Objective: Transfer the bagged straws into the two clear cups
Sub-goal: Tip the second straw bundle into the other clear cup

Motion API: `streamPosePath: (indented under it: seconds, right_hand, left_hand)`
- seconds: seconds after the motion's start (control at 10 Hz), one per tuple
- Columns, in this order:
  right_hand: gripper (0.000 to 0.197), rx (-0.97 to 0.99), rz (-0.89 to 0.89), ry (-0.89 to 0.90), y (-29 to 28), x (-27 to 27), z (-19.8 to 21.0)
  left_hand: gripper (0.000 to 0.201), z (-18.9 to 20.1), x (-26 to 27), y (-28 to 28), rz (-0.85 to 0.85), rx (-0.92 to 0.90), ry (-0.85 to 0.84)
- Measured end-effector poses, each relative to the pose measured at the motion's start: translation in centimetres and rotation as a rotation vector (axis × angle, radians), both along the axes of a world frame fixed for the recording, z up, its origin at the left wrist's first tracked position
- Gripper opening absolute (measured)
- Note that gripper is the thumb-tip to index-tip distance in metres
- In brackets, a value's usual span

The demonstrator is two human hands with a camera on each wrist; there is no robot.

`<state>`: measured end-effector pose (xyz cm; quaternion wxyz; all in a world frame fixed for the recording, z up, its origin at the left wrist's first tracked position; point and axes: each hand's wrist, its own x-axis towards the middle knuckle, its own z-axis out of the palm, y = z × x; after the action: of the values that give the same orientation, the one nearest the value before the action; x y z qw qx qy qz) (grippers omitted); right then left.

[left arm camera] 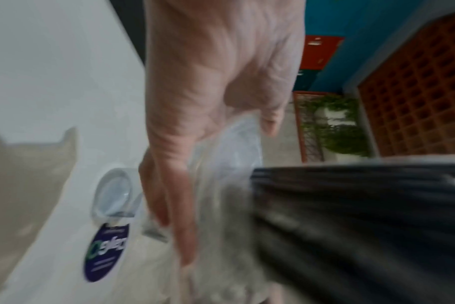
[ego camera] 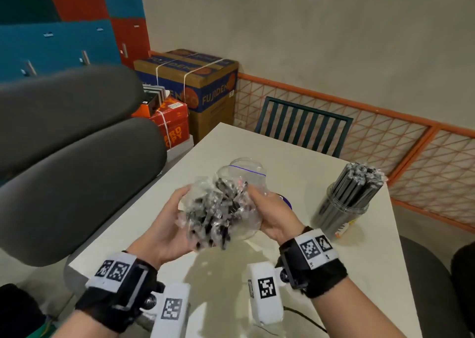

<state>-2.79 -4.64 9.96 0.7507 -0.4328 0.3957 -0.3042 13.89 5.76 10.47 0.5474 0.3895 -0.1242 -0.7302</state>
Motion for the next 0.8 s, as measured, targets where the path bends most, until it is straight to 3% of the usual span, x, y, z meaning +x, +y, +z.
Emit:
streamPosePath:
  seconds: [0.1,0.2,0.3,0.4,0.5,0.6,0.7,0.8]
  right_hand:
    - [0.042,-0.085,0.006,-0.01,-0.5,0.1,2.8]
    - [0.042,-0.145,0.042,0.012,-1.1,0.8,4.4]
    - [0.03,-0.247,0.072,0.006,-2.1,1.6,6.5]
    - [0.03,-0.428,0.07,0.084,-3.9,2.8,8.9]
    - [0.076,-0.661,0.041,0.421,-7.3,4.4,11.0]
    - [0.123,-0.645,0.081,0.572,-9.7,5.1,13.7]
    - [0.068,-0.72,0.21,0.475,-12.1,5.6,14.8]
    - [0.059,-0.744,0.193,0.412,-13.0,5.1,15.6]
  left_hand:
    - [0.084,2.7,0.2,-0.9,-0.002,0.028,0.006]
    - [0.08,5.1,-0.2,-2.0,-0.013,0.044,-0.13]
    - [0.059,6.7,-0.1,-4.1,0.052,0.014,-0.324]
    - [0.046,8.7,0.9,-7.7,-0.163,-0.053,-0.436]
    - [0.029,9.5,2.4,-10.9,-0.215,-0.149,-0.469]
    - [0.03,10.3,3.2,-14.1,-0.202,-0.393,-0.607]
    - [0.037,11.1,3.2,-16.6,-0.215,-0.639,-0.72]
    - [0.042,10.5,3.3,-19.2,-0.072,-0.689,-0.902]
